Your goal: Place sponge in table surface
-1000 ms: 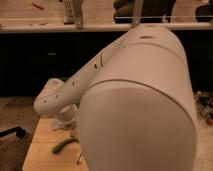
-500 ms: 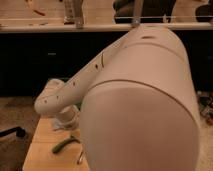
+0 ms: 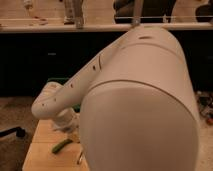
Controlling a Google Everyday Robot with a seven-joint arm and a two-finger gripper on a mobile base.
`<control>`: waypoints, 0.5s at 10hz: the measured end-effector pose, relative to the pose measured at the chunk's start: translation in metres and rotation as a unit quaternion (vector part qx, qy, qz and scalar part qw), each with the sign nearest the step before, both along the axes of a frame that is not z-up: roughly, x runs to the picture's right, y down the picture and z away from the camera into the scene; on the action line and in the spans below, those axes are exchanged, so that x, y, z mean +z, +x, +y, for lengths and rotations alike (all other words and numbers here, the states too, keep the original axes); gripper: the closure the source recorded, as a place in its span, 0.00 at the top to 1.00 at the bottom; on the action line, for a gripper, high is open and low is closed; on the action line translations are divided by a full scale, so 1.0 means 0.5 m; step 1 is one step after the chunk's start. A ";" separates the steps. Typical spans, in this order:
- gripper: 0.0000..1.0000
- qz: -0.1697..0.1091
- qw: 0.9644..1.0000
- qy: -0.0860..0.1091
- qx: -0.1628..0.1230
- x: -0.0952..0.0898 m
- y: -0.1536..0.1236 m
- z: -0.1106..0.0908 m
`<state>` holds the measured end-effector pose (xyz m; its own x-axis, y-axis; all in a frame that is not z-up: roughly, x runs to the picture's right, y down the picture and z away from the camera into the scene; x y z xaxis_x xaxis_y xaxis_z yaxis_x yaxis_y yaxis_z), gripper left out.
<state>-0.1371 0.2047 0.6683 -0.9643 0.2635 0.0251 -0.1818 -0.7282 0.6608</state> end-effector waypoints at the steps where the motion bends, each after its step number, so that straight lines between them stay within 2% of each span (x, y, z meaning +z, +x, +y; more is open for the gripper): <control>1: 0.00 -0.009 1.000 -0.003 -0.009 -0.003 -0.013 0.007; 5: 0.00 -0.049 0.997 -0.015 -0.062 -0.018 -0.093 0.043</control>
<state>-0.1835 0.2264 0.6592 -0.9220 0.3794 -0.0780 -0.3340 -0.6767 0.6562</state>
